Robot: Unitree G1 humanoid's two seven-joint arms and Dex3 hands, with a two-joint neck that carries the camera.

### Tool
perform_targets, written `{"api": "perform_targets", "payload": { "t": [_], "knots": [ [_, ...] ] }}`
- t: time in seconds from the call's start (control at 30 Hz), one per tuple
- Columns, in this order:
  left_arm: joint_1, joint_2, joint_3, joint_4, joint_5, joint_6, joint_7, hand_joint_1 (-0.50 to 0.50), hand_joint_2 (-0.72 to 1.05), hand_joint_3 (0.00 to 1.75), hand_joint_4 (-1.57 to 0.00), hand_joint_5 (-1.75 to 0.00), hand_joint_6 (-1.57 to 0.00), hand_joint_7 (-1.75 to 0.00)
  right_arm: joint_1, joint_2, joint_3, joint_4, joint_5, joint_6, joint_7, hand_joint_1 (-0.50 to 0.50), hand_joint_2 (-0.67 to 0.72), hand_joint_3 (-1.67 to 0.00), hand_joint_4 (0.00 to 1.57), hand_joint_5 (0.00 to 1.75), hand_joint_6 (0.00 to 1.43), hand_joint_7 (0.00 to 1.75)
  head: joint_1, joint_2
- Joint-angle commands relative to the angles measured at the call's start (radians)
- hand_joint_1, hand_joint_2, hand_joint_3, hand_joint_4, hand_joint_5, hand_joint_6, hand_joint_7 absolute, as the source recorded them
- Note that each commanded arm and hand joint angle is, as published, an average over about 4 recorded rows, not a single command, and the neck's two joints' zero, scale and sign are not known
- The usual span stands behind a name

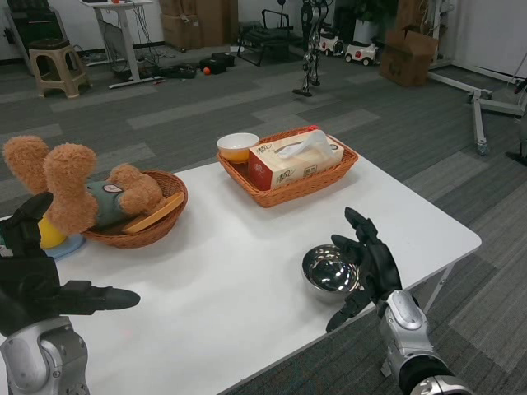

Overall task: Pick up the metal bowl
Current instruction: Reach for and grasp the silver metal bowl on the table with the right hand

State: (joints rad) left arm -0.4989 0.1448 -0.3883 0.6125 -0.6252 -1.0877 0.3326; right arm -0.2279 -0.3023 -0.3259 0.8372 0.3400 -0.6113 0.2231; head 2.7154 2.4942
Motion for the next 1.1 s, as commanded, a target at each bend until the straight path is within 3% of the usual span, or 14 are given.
{"api": "perform_targets", "payload": {
  "t": [0.03, 0.23, 0.5, 0.67, 1.1],
  "knots": [
    [0.008, 0.011, 0.000, -0.007, -0.010, 0.000, 0.003, -0.46, -0.61, 0.00, -1.12, -1.23, 0.00, -0.07, -0.016, -0.008, 0.009, 0.028, -0.003, -0.007, -0.006, -0.42, 0.47, -0.08, 0.03, 0.61, 0.00, 0.35, 0.000, 0.001],
    [0.006, 0.012, -0.003, -0.003, -0.016, 0.002, 0.003, -0.46, -0.55, 0.00, -1.12, -1.23, 0.00, -0.07, -0.037, -0.008, 0.031, 0.063, -0.005, -0.008, -0.014, -0.42, 0.47, -0.08, 0.03, 0.68, 0.00, 0.35, -0.001, 0.000],
    [0.005, 0.012, -0.003, -0.003, -0.016, 0.002, 0.003, -0.46, -0.64, 0.00, -1.12, -1.23, 0.00, -0.07, -0.056, -0.008, 0.047, 0.099, -0.005, -0.016, -0.029, -0.42, 0.47, -0.08, 0.03, 0.68, 0.00, 0.30, 0.001, 0.000],
    [0.005, 0.012, -0.003, -0.003, -0.016, 0.002, 0.003, -0.46, -0.57, 0.00, -1.12, -1.23, 0.00, -0.07, -0.056, -0.008, 0.048, 0.085, -0.001, -0.028, -0.033, -0.42, 0.47, -0.08, 0.03, 0.68, 0.00, 0.30, -0.005, 0.000],
    [0.003, 0.009, -0.004, -0.002, -0.016, 0.002, 0.003, -0.46, -0.61, 0.00, -1.12, -1.23, 0.00, -0.07, -0.054, -0.014, 0.047, 0.059, 0.008, -0.031, -0.034, -0.42, 0.47, -0.08, 0.00, 0.68, 0.00, 0.30, -0.008, 0.006]
  ]
}}
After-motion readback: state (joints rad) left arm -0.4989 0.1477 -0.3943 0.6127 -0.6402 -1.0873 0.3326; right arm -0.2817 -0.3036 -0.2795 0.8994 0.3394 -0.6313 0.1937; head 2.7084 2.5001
